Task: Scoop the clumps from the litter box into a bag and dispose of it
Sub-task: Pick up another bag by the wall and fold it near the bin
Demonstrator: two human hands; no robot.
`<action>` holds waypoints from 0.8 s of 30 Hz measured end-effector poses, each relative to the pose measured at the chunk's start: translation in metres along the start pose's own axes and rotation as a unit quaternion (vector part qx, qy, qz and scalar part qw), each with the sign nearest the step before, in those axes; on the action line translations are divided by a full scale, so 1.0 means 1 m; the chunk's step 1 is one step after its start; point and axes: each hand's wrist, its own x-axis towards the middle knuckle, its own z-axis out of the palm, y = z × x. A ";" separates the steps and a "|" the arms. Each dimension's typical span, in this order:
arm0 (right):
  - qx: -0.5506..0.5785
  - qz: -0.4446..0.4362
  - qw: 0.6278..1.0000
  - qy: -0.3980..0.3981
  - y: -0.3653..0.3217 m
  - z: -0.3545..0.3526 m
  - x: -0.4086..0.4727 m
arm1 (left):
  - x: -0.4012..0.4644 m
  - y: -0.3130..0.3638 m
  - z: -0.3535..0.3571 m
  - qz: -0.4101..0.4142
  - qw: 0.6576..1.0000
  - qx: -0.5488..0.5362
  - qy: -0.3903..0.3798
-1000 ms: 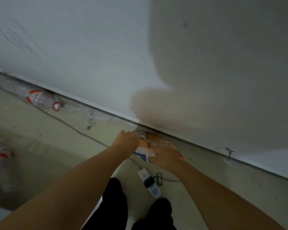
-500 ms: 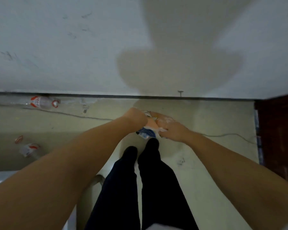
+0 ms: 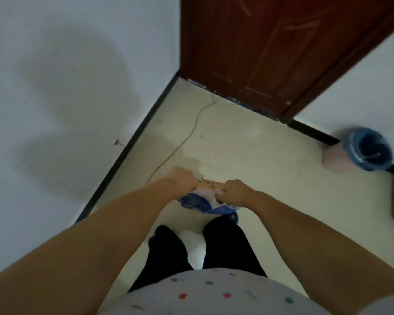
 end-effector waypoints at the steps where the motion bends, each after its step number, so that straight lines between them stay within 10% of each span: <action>1: 0.021 0.026 0.999 0.009 0.026 0.001 -0.011 | 0.005 0.021 -0.019 0.020 1.000 0.012 0.009; 24: 0.297 0.324 0.895 0.077 0.568 0.091 -0.254 | 0.218 0.580 -0.270 0.394 0.858 0.327 0.039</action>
